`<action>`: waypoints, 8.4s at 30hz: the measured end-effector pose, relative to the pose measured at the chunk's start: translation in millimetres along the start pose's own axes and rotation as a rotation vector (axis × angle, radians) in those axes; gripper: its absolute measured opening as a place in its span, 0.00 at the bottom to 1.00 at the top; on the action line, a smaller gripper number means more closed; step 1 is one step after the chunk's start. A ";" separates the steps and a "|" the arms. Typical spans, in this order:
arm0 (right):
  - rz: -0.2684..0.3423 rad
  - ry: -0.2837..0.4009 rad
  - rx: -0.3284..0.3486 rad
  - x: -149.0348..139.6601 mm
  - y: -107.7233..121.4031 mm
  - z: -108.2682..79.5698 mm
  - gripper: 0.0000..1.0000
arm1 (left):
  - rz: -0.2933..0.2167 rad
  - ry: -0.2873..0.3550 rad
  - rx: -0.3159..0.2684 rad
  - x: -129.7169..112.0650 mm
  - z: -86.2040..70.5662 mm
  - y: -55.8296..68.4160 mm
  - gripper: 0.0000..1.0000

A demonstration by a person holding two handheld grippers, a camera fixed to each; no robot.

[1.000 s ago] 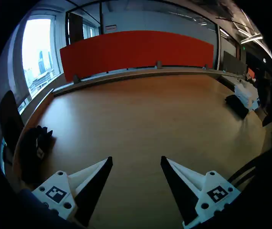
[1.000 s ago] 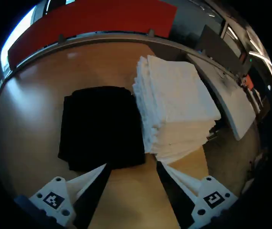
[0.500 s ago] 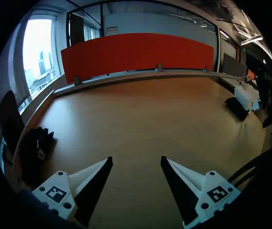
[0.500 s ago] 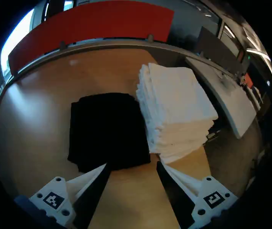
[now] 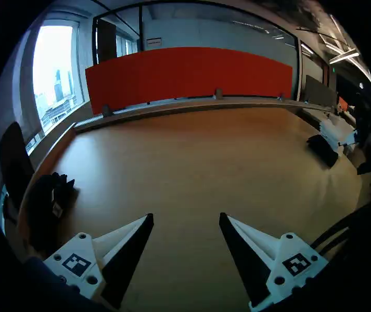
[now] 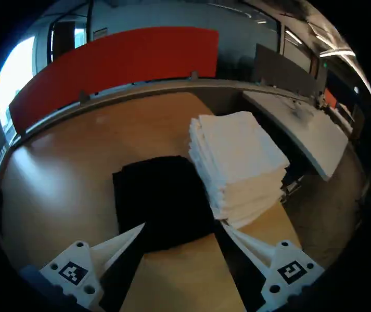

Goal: Fold towel

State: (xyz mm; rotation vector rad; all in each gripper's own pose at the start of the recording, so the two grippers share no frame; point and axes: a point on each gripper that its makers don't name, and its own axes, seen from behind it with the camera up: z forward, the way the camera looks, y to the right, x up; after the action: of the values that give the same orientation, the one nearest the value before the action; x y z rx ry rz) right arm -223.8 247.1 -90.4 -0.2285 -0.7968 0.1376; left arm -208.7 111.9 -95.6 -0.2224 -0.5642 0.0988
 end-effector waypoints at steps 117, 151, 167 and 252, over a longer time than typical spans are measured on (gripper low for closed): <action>-0.051 0.667 0.252 130.7 -280.2 -116.4 1.00 | -0.121 0.488 0.179 120.7 20.4 -114.6 0.94; -0.054 0.675 0.239 106.3 -280.1 -102.7 1.00 | -0.106 0.607 0.256 70.4 48.3 -121.8 0.94; -0.076 0.659 0.242 94.3 -282.7 -86.5 1.00 | -0.125 0.622 0.253 62.5 55.0 -124.0 0.94; -0.091 0.766 0.286 44.6 -268.9 -6.6 0.99 | -0.128 0.604 0.257 56.3 64.3 -124.4 0.94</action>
State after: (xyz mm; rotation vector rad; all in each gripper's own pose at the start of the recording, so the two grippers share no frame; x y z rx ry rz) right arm -178.5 -4.5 4.4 0.0349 -0.0206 0.0661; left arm -192.1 11.4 15.8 0.0393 0.0392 -0.0227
